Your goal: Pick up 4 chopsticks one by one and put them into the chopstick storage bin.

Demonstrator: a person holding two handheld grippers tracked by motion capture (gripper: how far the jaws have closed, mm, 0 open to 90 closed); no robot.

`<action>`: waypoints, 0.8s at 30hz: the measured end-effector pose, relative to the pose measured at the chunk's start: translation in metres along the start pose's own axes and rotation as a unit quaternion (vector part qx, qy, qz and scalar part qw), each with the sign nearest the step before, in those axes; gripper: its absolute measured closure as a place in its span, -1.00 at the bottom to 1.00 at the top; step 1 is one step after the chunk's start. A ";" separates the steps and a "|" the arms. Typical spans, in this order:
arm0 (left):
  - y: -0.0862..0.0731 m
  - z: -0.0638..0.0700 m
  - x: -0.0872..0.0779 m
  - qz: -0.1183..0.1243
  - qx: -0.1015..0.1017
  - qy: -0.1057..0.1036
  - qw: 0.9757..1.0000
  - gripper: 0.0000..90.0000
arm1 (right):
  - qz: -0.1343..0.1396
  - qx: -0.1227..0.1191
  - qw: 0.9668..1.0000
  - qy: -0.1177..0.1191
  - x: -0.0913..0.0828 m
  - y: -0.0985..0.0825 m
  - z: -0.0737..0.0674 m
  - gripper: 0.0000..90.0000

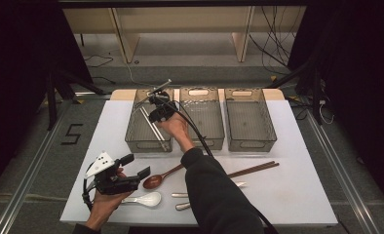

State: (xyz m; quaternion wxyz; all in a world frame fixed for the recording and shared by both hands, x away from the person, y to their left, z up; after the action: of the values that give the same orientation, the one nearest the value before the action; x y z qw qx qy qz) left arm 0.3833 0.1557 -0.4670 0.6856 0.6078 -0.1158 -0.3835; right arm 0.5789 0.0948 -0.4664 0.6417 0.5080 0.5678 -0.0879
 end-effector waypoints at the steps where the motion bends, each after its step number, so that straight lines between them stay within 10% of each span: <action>1: 0.000 0.000 0.000 0.000 0.000 0.000 1.000 -0.67 | 0.002 -0.006 1.000 0.004 -0.003 -0.001 -0.001 0.38; 24: -0.002 -0.001 0.001 -0.005 -0.001 0.003 1.000 -0.67 | 0.039 -0.092 0.993 0.070 -0.108 -0.070 0.018 -0.23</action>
State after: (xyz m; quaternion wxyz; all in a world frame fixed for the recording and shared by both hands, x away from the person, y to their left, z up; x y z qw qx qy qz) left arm 0.3839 0.1559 -0.4693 0.6844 0.6091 -0.1105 -0.3852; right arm 0.5055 -0.0015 -0.4193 0.6473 0.4734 0.5968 0.0255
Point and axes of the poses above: each handheld gripper's, and its own axes: x roughly forward along the jaws, y roughly out of its top, z roughly to its right, the point moved 9 cm from there along x, roughly forward along the jaws, and after that the axes turned 2 degrees about -z, right-handed, at the moved point
